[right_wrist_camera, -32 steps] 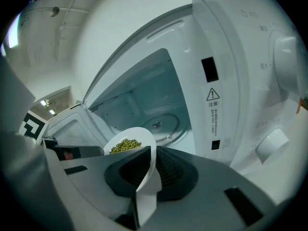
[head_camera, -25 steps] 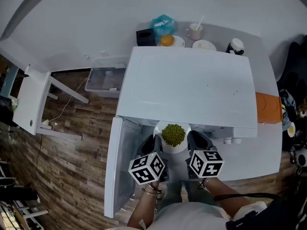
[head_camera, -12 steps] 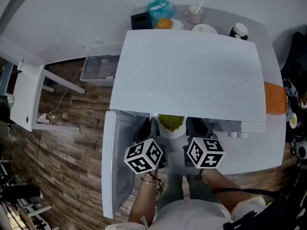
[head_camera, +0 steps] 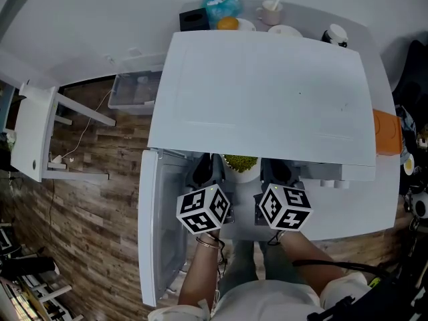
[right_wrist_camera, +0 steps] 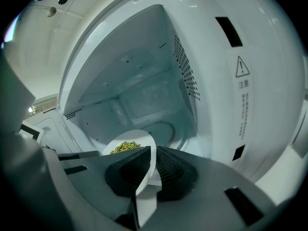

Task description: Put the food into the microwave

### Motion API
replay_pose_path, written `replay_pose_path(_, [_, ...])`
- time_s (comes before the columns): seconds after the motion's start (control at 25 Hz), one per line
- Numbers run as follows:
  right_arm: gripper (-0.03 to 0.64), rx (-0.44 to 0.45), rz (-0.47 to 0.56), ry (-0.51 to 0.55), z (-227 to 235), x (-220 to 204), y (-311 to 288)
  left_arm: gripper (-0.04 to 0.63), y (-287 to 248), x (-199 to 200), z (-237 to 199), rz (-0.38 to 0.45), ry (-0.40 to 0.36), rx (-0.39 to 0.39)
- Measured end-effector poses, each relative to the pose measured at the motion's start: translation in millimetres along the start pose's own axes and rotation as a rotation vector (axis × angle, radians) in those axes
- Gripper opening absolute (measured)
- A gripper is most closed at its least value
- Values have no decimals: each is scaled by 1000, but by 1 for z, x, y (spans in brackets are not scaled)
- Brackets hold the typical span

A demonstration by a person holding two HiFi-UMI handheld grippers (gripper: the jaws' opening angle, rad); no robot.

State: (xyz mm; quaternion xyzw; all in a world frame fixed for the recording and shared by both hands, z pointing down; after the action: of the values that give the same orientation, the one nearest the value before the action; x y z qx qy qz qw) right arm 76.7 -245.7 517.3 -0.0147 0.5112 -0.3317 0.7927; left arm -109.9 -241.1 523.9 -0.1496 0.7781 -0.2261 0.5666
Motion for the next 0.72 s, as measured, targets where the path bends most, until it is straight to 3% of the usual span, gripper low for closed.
replay_pose_path(0.72, [48, -64, 46, 25, 8, 1, -11, 69, -24, 4, 9, 42, -77, -10])
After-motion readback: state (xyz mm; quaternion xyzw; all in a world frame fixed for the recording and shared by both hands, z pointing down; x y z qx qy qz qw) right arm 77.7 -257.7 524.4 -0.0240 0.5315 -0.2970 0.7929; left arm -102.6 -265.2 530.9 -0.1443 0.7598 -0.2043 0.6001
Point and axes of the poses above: the fingertips, and each gripper's own axes: y backward along the fingers, z to its right, x out of its top, the point moved 7 cm from there along y, backward along the fingers, and after that the axes turned 13 degrees about x, right-handed, at the moved point
